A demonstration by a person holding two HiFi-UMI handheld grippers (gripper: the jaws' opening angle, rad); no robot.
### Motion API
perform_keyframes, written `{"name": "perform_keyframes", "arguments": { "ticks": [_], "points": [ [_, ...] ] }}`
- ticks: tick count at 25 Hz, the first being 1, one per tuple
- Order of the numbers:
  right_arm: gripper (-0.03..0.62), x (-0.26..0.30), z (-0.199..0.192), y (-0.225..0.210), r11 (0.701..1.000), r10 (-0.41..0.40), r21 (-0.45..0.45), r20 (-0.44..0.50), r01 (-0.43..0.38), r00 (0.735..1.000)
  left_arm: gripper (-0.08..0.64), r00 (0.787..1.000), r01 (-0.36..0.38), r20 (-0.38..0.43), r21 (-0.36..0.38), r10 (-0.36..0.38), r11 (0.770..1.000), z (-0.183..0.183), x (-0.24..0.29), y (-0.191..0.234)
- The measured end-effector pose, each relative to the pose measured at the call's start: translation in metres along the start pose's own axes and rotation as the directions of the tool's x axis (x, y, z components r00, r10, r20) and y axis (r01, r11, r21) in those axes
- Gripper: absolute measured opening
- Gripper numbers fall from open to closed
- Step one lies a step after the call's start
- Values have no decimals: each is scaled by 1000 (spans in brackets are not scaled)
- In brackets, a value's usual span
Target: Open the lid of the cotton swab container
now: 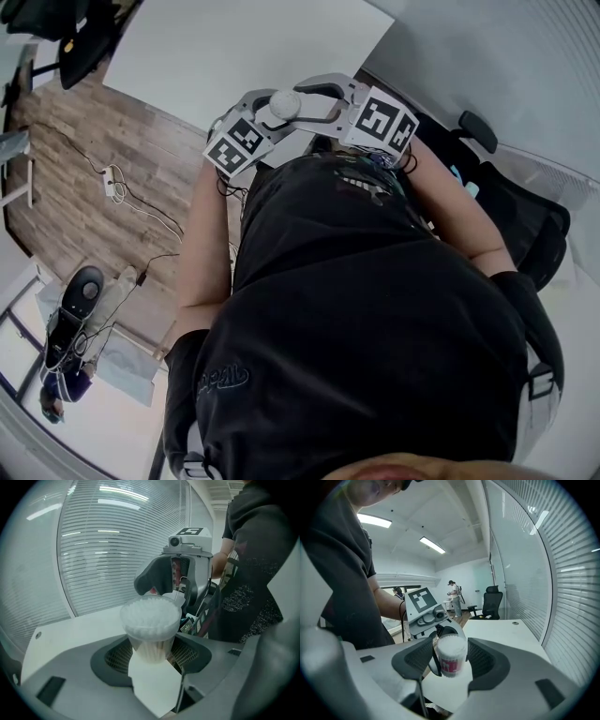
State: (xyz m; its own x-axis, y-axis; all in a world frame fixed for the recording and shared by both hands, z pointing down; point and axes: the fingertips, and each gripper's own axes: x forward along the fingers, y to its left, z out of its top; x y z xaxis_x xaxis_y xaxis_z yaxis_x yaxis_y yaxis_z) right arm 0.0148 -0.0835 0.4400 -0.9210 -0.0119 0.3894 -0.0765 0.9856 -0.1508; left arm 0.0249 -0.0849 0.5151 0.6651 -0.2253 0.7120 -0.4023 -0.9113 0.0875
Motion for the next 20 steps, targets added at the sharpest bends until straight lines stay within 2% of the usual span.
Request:
{"name": "perform_keyframes", "arguments": {
  "ticks": [10,20],
  "points": [
    [229,2,-6,14,999,-19,-41,-15,18,1000,265,998,59,-9,15,-59,998,0,1,-22],
    [236,2,-17,28,998,-22,-66,-34,19,999,265,997,79,-25,32,-78,996,-1,6,-39]
  ]
}}
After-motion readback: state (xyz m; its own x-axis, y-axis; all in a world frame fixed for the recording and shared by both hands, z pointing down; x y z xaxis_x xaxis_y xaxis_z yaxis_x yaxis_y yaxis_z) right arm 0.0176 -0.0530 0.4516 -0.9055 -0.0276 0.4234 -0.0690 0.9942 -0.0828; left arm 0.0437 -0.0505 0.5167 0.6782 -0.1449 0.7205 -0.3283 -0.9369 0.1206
